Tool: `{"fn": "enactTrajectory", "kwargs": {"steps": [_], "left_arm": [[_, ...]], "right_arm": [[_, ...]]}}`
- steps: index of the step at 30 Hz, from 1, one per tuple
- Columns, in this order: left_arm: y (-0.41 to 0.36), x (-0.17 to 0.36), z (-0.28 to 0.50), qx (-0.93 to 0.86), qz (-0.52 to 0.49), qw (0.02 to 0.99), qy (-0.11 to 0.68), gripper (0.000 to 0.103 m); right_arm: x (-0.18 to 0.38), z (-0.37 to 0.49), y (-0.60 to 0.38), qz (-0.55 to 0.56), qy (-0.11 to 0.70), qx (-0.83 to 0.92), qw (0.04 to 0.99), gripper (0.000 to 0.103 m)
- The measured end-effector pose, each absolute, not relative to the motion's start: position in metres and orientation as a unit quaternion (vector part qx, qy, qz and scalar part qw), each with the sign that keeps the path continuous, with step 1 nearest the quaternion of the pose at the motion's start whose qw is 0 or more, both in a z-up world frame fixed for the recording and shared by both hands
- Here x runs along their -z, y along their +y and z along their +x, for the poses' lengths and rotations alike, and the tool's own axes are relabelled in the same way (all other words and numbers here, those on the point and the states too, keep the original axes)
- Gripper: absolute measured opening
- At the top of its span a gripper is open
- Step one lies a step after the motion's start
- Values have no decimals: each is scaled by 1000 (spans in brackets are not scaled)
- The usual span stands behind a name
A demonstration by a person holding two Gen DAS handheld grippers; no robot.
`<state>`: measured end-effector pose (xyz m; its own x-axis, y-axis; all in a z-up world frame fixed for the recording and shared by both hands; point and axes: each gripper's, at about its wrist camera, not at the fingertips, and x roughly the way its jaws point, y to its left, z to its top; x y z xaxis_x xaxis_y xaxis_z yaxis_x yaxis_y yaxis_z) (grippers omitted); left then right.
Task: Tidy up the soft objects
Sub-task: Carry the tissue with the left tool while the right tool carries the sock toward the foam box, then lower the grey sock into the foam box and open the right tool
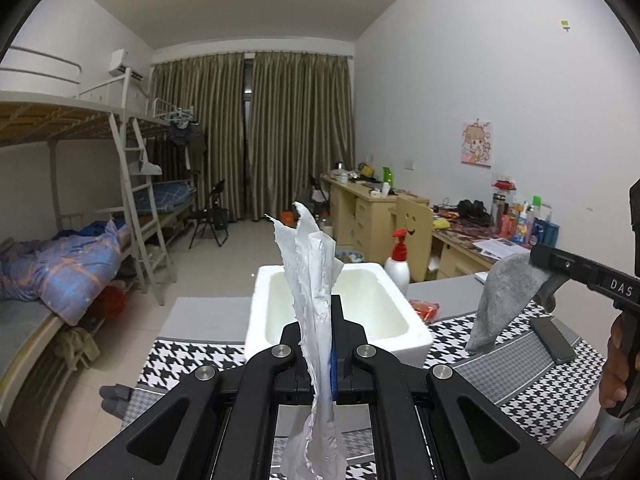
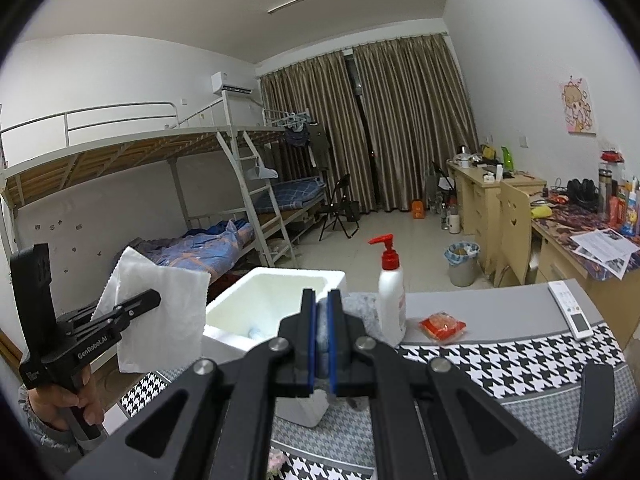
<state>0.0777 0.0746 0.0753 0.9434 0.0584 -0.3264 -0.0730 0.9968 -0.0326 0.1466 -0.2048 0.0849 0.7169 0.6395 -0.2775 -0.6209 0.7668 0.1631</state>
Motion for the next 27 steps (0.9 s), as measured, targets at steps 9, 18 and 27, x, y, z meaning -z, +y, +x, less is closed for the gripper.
{"fn": "enactTrajectory", "kwargs": {"steps": [9,18,27], "left_arm": [[85,-73,77,-59,-23,984,165,4],[96,-71,70,-82,-27,982,165,4],[106,-64,66,-100,-38,979,174,4]], "right_arm": [[-96,152,-184,17,153,-355,922,7],[-103,158,-160,5,150,-370,917,7],[-108,158,-136,-9,149,-385,911,7]]}}
